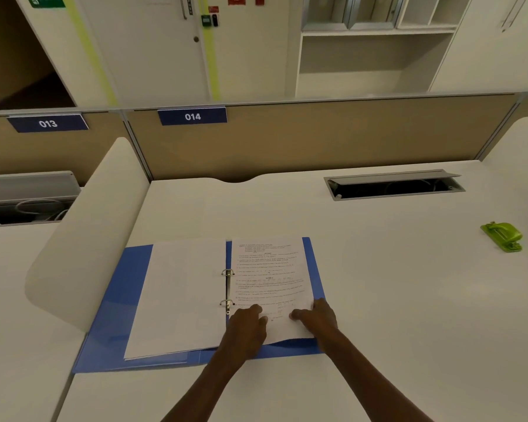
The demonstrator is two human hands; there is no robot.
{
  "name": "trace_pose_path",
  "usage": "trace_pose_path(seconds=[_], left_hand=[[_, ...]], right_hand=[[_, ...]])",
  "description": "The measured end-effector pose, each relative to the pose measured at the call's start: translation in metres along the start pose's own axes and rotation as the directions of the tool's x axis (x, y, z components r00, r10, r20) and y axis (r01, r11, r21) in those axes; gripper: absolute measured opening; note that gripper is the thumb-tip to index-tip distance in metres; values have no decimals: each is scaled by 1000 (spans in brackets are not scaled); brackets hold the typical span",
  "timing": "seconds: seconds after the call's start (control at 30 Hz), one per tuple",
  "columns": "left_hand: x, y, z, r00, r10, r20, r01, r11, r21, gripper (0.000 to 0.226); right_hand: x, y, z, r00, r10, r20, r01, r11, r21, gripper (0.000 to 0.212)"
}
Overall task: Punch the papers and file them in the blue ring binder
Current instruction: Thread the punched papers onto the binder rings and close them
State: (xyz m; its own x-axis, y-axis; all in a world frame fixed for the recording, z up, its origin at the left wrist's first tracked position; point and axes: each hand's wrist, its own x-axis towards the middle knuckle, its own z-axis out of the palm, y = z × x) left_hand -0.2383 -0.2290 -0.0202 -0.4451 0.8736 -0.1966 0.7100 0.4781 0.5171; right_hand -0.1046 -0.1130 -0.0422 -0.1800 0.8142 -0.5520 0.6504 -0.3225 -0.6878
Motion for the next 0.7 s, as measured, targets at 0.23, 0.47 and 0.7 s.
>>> trace_pose_path(seconds=[0.23, 0.47, 0.7], left_hand=[[16, 13, -18, 988, -109, 106, 124, 980, -158, 48], [26, 38, -38, 944, -261, 203, 327, 832, -449, 89], [25, 39, -49, 963, -246, 109, 268, 854, -446, 22]], right_hand=[[-23, 2, -14, 985, -172, -3, 168, 959, 226, 24], [-53, -13, -2, 856, -462, 230, 463, 885, 56, 80], [-65, -8, 6, 850, -276, 449, 476, 769, -427, 100]])
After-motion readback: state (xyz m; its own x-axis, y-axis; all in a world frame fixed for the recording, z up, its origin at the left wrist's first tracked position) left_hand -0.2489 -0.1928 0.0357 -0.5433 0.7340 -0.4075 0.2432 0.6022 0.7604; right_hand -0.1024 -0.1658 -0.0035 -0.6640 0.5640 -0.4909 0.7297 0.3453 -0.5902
